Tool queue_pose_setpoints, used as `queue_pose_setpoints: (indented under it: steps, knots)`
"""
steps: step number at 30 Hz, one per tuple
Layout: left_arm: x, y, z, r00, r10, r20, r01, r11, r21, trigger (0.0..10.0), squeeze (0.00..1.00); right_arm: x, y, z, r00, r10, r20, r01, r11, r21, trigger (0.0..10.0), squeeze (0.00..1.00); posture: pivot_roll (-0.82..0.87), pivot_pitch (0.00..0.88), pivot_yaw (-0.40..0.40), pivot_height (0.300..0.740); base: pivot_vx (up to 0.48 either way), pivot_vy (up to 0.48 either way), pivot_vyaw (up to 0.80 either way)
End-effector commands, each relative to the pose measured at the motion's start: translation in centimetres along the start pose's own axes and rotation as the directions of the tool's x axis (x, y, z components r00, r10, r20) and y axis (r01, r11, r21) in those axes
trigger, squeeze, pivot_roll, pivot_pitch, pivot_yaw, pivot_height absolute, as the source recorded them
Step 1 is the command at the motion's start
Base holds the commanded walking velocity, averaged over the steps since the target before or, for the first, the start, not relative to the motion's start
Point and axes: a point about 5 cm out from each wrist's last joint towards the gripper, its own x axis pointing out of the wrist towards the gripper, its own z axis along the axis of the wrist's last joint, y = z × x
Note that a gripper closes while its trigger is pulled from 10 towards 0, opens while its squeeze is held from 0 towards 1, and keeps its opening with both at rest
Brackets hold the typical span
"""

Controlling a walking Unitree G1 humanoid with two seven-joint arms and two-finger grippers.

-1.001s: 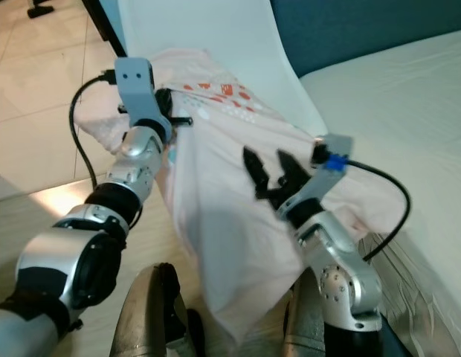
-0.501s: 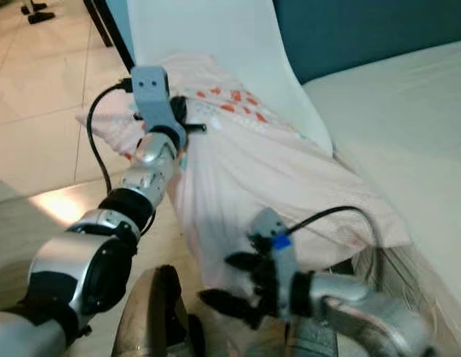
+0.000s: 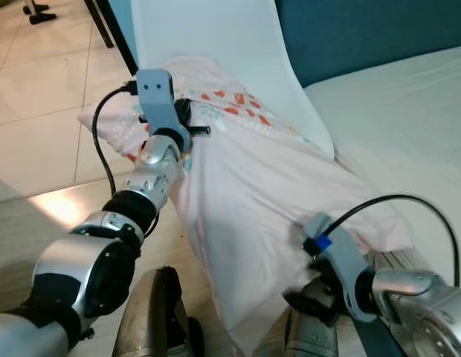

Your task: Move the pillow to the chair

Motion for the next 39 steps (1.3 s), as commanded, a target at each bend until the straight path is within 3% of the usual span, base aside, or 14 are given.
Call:
queue_pose_setpoints:
  steps: [1, 4, 7, 9, 13, 19, 21, 23, 25, 27, 32, 34, 36, 39]
  knots:
    - [0.1, 0.3, 0.7, 0.999, 0.008, 0.040, -0.008, 1.000, -0.006, 0.0, 0.00, 0.1, -0.4, -1.0, 0.997, -0.038, -0.070, 0.039, 0.999, 0.012, 10.0, 0.00, -0.14, 0.242, 0.108, 0.544, 0.000, 0.000, 0.00]
    - [0.0, 0.3, 0.6, 0.999, 0.008, 0.041, -0.007, 1.000, -0.008, 0.0, 0.00, -0.1, -2.2, -1.8, 0.978, -0.166, -0.129, 0.169, 0.985, 0.016, 10.0, 0.00, -0.14, 0.241, 0.106, 0.544, 0.000, 0.000, 0.00]
    - [0.0, 0.3, 0.6, 0.999, 0.008, 0.042, -0.007, 1.000, -0.010, 0.0, 0.00, 0.2, -2.9, -1.9, 0.965, -0.223, -0.136, 0.227, 0.974, 0.014, 10.0, 0.00, -0.14, 0.241, 0.105, 0.544, 0.000, 0.000, 0.00]
    - [0.0, 0.2, 0.7, 0.999, 0.007, 0.045, -0.007, 1.000, -0.015, 0.0, 0.00, 1.1, -4.0, -1.6, 0.942, -0.319, -0.105, 0.325, 0.945, 0.039, 10.0, 0.00, -0.13, 0.241, 0.104, 0.544, 0.000, 0.000, 0.00]
    - [0.1, 0.3, 1.0, 0.998, 0.012, 0.058, -0.011, 1.000, -0.021, 0.0, 0.00, 3.5, -6.9, -0.1, 0.842, -0.539, 0.016, 0.531, 0.834, 0.148, 10.0, 0.00, -0.11, 0.248, 0.097, 0.544, 0.000, 0.000, 0.00]
    - [0.0, 0.6, 1.1, 0.998, 0.022, 0.066, -0.020, 1.000, -0.023, 0.0, 0.00, 4.4, -8.1, 0.8, 0.800, -0.597, 0.061, 0.580, 0.795, 0.177, 10.0, 0.00, -0.10, 0.252, 0.089, 0.544, 0.000, 0.000, 0.00]
    - [0.0, 0.9, 1.2, 0.997, 0.033, 0.076, -0.031, 0.999, -0.023, 0.0, 0.00, 4.6, -9.5, 2.5, 0.737, -0.662, 0.136, 0.632, 0.746, 0.208, 10.0, 0.00, -0.08, 0.260, 0.079, 0.544, 0.000, 0.000, 0.00]
    - [0.0, 0.9, 1.2, 0.997, 0.033, 0.076, -0.031, 0.999, -0.023, 0.0, 0.00, 4.6, -9.5, 2.5, 0.737, -0.662, 0.136, 0.632, 0.746, 0.208, 10.0, 0.00, -0.08, 0.260, 0.079, 0.544, 0.000, 0.000, 0.00]
    - [-0.2, 1.4, 1.3, 0.995, 0.049, 0.086, -0.047, 0.999, -0.024, 0.0, 0.00, 4.8, -11.0, 4.6, 0.653, -0.727, 0.212, 0.675, 0.686, 0.272, 10.0, 0.00, -0.07, 0.265, 0.071, 0.544, 0.000, 0.000, 0.00]
    - [-0.4, 1.8, 1.3, 0.993, 0.068, 0.092, -0.065, 0.997, -0.032, 0.0, 0.00, 5.4, -12.0, 6.7, 0.593, -0.756, 0.278, 0.669, 0.655, 0.351, 10.0, 0.00, -0.05, 0.269, 0.060, 0.544, 0.000, 0.000, 0.00]
    - [-0.8, 1.8, 1.0, 0.993, 0.080, 0.088, -0.076, 0.996, -0.045, 0.0, 0.00, 5.9, -12.5, 9.2, 0.554, -0.752, 0.357, 0.623, 0.659, 0.421, 10.0, 0.00, -0.04, 0.274, 0.054, 0.544, 0.000, 0.000, 0.00]
    - [-1.0, 1.7, 0.8, 0.993, 0.084, 0.085, -0.080, 0.995, -0.054, 0.0, 0.00, 6.3, -12.3, 10.5, 0.556, -0.725, 0.407, 0.573, 0.689, 0.443, 10.0, 0.00, -0.04, 0.275, 0.051, 0.544, 0.000, 0.000, 0.00]
    - [-1.6, 1.2, 0.3, 0.994, 0.082, 0.075, -0.077, 0.995, -0.069, 0.0, 0.00, 7.0, -11.6, 12.3, 0.567, -0.668, 0.482, 0.497, 0.744, 0.446, 10.0, 0.00, -0.03, 0.279, 0.050, 0.544, 0.000, 0.000, 0.00]
    - [-2.6, 0.3, -0.4, 0.996, 0.074, 0.058, -0.068, 0.994, -0.091, 0.0, 0.00, 8.1, -11.0, 14.0, 0.567, -0.635, 0.525, 0.461, 0.773, 0.437, 10.0, 0.00, -0.02, 0.282, 0.045, 0.544, 0.000, 0.000, 0.00]
